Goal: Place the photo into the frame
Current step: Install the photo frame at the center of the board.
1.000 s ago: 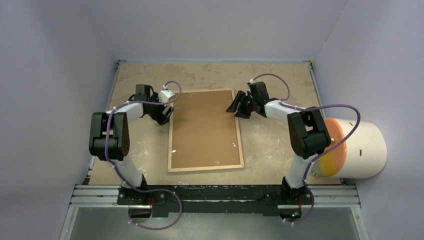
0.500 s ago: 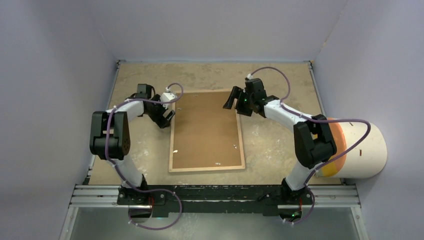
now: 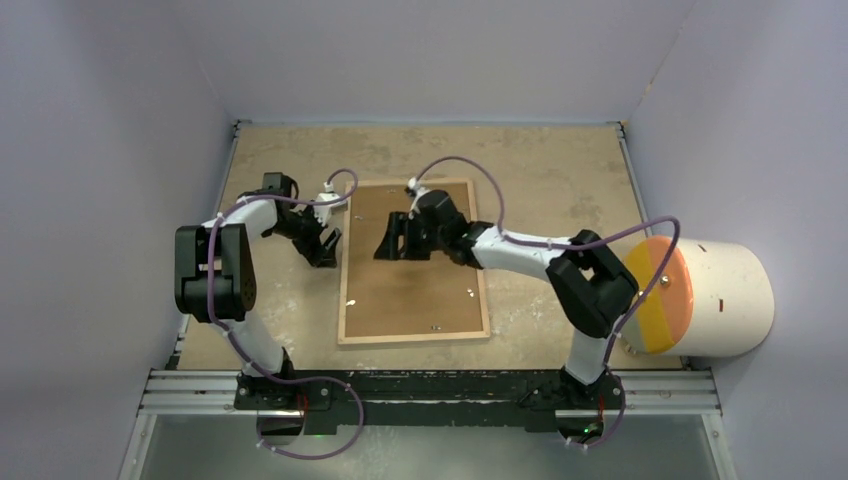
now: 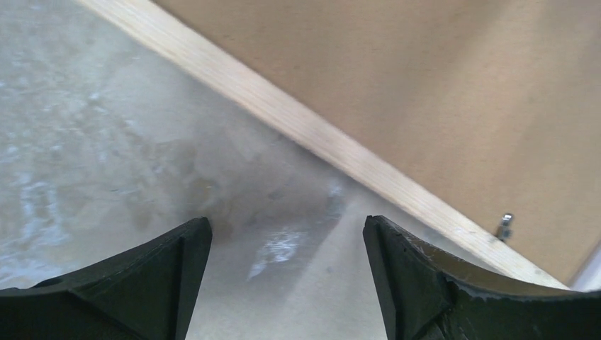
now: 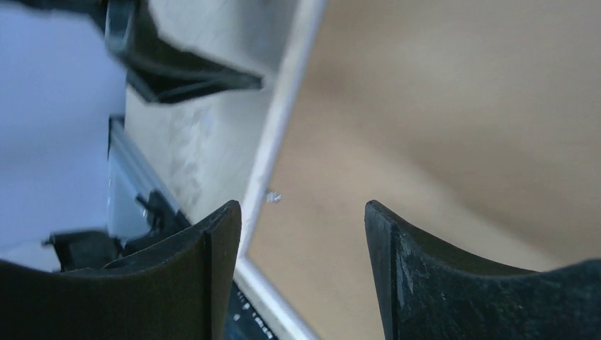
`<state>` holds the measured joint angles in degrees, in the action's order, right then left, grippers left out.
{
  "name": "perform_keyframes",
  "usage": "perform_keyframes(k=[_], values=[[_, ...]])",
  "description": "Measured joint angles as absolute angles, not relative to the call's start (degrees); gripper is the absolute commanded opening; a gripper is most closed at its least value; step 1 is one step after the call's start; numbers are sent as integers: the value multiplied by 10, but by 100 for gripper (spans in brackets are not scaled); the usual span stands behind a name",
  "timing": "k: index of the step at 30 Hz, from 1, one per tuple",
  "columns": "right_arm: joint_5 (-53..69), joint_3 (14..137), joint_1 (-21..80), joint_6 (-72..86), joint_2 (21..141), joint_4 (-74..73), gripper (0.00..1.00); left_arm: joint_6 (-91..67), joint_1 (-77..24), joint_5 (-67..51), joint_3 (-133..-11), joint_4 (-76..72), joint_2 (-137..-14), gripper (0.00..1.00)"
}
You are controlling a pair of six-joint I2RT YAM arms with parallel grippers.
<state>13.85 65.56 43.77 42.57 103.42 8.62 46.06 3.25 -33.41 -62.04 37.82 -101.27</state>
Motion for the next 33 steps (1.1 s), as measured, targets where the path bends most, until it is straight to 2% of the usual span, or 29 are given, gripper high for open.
perform_keyframes(k=[4, 7, 12, 33], values=[[169, 648, 514, 435, 1067, 147, 58, 462, 32, -368, -620, 412, -1013, 73], [185, 648, 549, 436, 1093, 165, 58, 463, 32, -380, -620, 425, -1017, 66], [196, 648, 566, 444, 1114, 171, 57, 467, 33, -391, -620, 426, -1023, 62], [224, 648, 589, 491, 1167, 244, 49, 466, 34, -395, -616, 413, -1024, 59]])
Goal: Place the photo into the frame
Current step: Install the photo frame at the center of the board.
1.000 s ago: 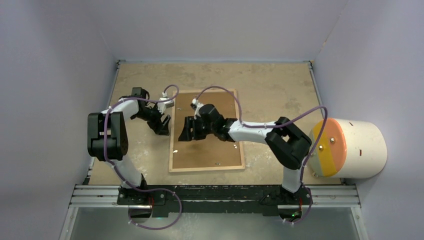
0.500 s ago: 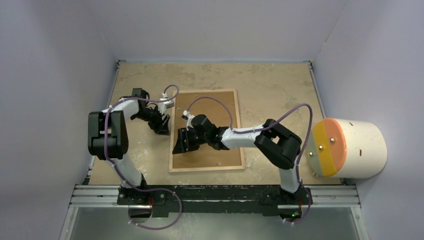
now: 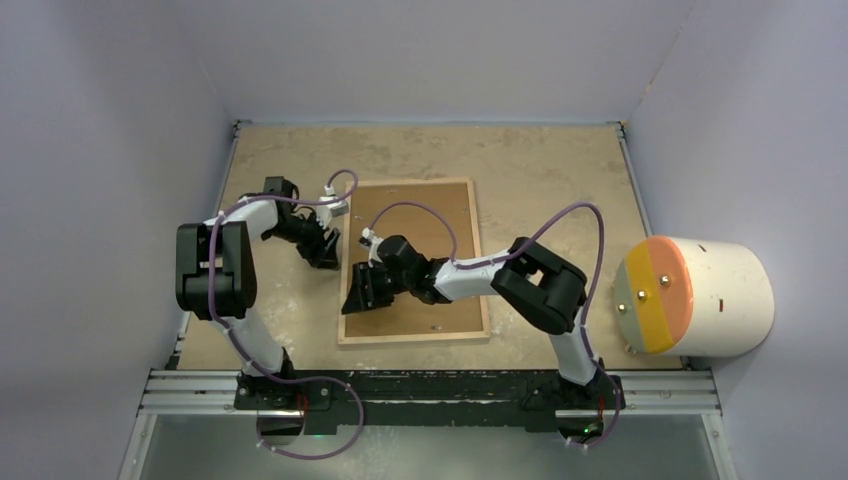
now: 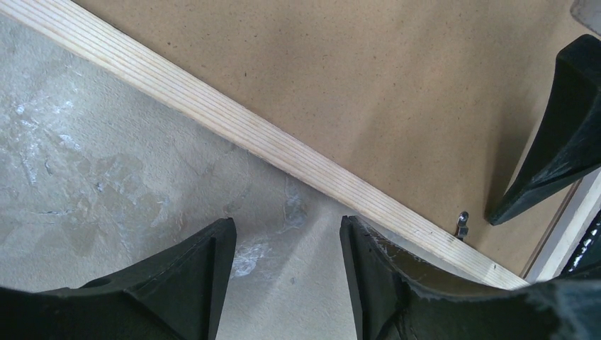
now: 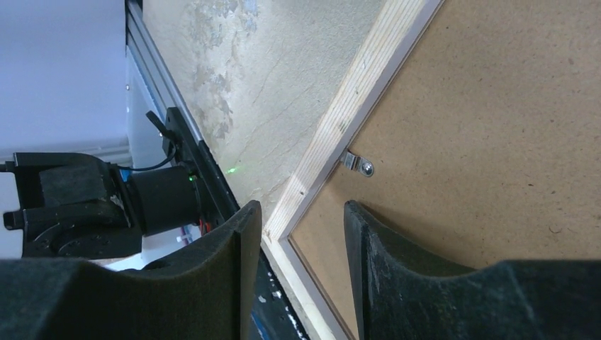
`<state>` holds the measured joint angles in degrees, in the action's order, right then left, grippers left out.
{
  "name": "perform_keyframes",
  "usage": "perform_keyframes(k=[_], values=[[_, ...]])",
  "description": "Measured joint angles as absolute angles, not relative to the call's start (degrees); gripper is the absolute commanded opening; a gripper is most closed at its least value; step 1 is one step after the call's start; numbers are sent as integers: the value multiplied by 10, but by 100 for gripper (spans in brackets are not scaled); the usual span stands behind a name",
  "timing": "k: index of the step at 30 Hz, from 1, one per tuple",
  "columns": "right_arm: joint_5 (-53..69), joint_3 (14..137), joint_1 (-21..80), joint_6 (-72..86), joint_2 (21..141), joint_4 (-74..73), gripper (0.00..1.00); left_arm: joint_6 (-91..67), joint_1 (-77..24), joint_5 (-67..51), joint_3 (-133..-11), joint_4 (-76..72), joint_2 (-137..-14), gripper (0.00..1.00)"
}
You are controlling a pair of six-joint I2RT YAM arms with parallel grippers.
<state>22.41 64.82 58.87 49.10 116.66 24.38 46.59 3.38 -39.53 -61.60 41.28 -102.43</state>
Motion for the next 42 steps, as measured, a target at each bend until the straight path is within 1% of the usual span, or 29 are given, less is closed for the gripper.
perform_keyframes(k=[18, 29, 33, 36, 39, 42], values=[[192, 649, 589, 535, 1188, 295, 40, 466, 35, -399, -608, 401, -1021, 59], [179, 649, 590, 543, 1188, 299, 39, 467, 36, -401, -600, 391, -1016, 59], [182, 648, 587, 551, 1188, 304, 43, 466, 39, -405, -602, 393, -1017, 60], [196, 648, 569, 550, 1177, 298, 50, 459, 50, -420, -620, 409, -1033, 62], [206, 660, 521, 535, 1151, 274, 52, 444, 66, -442, -658, 421, -1064, 62], [209, 702, 459, 515, 1141, 251, 53, 425, 76, -462, -693, 418, -1095, 58]])
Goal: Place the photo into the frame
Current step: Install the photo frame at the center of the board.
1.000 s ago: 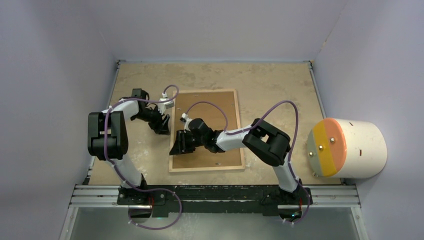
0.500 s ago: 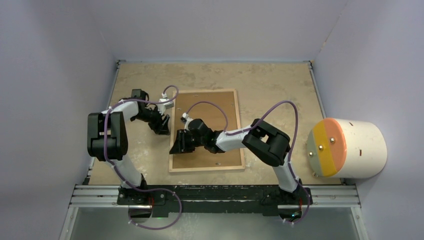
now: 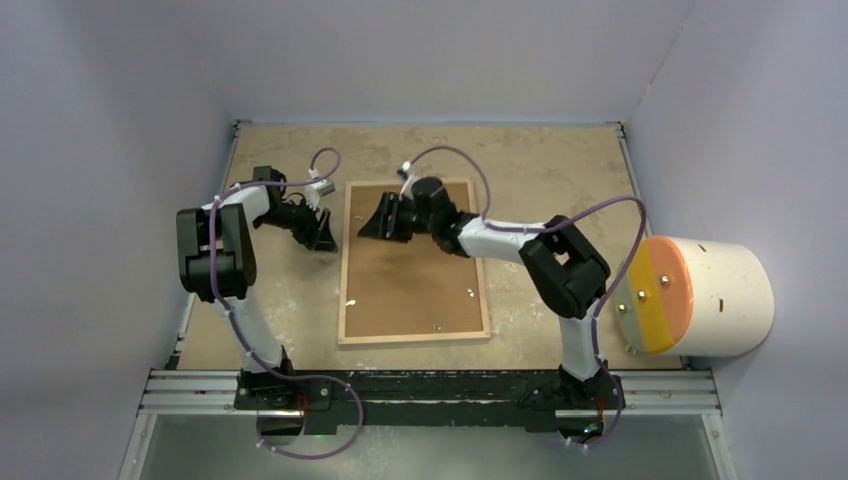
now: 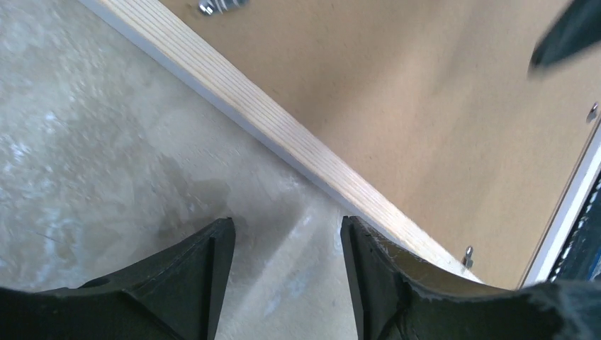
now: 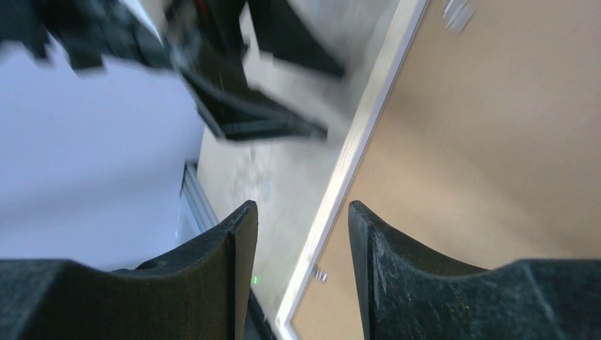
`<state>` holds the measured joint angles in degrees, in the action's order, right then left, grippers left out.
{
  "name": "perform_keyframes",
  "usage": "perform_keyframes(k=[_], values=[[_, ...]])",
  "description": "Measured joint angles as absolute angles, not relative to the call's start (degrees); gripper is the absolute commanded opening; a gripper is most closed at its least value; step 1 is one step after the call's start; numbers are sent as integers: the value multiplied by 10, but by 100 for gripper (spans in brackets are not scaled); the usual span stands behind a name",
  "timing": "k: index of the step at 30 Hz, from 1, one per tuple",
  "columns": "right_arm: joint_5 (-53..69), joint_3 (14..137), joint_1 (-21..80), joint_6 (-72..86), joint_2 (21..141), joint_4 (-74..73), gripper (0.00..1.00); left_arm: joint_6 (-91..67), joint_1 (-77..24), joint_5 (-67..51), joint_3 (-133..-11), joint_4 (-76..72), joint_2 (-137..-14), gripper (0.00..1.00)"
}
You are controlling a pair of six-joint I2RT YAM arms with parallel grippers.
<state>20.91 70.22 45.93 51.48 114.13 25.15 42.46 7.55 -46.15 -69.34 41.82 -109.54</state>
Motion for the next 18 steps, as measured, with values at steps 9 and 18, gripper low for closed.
perform_keyframes(k=[9, 18], values=[[205, 886, 363, 446, 1233, 188, 50, 379, 76, -529, -757, 412, -1164, 48], [223, 973, 367, 437, 1357, 153, 48, 371, 63, -550, -766, 408, -1186, 34]])
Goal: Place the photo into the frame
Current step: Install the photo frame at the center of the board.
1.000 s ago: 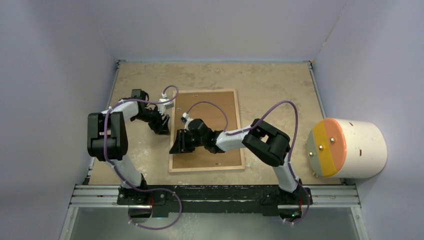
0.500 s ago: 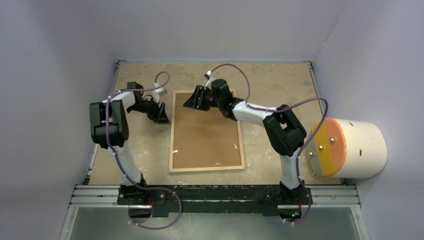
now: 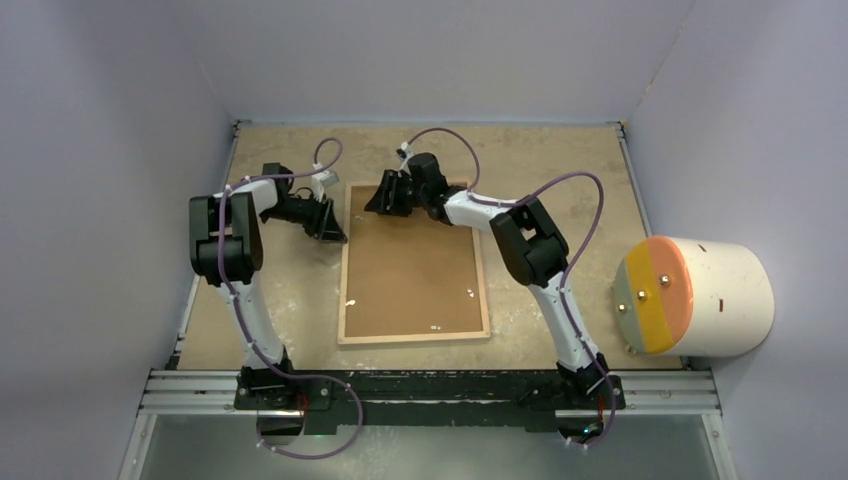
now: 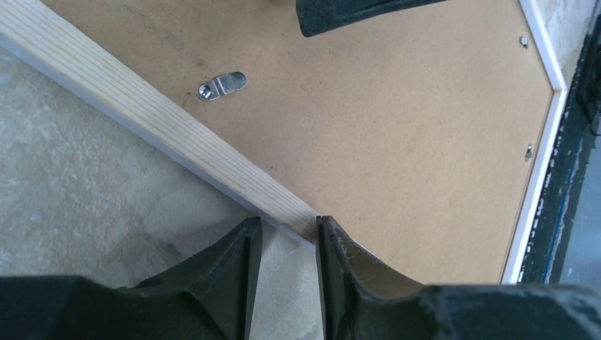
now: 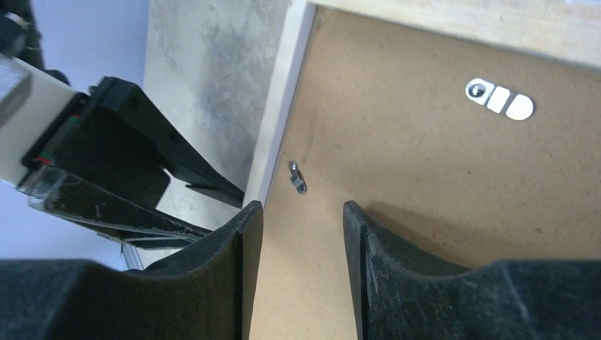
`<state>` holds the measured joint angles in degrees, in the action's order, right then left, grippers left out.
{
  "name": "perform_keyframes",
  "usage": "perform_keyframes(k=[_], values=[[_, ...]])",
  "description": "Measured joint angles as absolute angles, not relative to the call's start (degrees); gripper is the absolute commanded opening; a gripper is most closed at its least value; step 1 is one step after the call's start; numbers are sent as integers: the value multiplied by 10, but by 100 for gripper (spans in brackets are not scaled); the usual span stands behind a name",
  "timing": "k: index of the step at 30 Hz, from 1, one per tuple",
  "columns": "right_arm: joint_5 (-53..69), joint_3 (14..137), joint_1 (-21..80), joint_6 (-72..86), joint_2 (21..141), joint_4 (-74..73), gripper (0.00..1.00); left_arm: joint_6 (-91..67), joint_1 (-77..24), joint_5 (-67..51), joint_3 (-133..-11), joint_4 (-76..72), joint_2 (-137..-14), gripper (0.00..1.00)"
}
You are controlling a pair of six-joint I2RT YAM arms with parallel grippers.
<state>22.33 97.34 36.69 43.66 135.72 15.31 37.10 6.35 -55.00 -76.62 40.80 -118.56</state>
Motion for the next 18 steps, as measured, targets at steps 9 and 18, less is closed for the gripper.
perform_keyframes(k=[9, 18], values=[[234, 1026, 367, 439, 1397, 153, 45, 370, 62, -583, -774, 415, -1209, 30], [241, 1079, 372, 436, 1430, 142, 42, 370, 61, -598, -775, 416, -1217, 28]])
